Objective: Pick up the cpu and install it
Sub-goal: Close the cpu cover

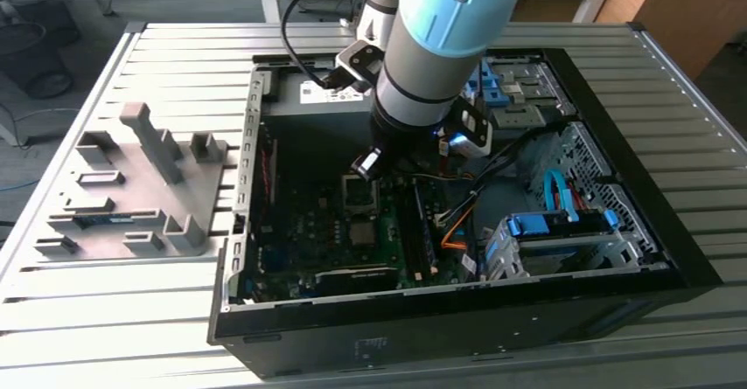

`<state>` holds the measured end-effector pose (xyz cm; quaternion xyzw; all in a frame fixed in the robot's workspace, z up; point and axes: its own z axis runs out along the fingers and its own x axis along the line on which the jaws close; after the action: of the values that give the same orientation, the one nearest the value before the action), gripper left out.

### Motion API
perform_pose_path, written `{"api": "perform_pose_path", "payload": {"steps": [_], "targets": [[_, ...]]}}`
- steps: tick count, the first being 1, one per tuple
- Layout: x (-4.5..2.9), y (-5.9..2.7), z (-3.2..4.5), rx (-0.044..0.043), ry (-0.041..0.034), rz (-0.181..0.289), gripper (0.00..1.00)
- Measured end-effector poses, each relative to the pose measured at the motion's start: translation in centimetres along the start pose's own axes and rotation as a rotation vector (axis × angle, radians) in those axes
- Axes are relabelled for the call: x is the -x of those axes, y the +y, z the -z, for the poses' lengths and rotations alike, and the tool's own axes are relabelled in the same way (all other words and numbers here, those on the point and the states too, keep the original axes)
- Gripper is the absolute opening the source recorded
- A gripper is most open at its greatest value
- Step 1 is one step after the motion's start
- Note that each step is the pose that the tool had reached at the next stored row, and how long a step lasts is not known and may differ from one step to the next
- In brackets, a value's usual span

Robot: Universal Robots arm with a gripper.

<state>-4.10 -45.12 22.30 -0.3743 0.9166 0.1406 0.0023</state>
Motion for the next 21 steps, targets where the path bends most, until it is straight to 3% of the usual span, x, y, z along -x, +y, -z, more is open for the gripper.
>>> {"api": "perform_pose_path", "payload": {"steps": [5,21], "targets": [[-0.07,-0.02,0.26,0.0021,0.0018,0.011,0.10],[-0.37,-0.17,1.20,0.0124,-0.0024,0.028,0.10]]}}
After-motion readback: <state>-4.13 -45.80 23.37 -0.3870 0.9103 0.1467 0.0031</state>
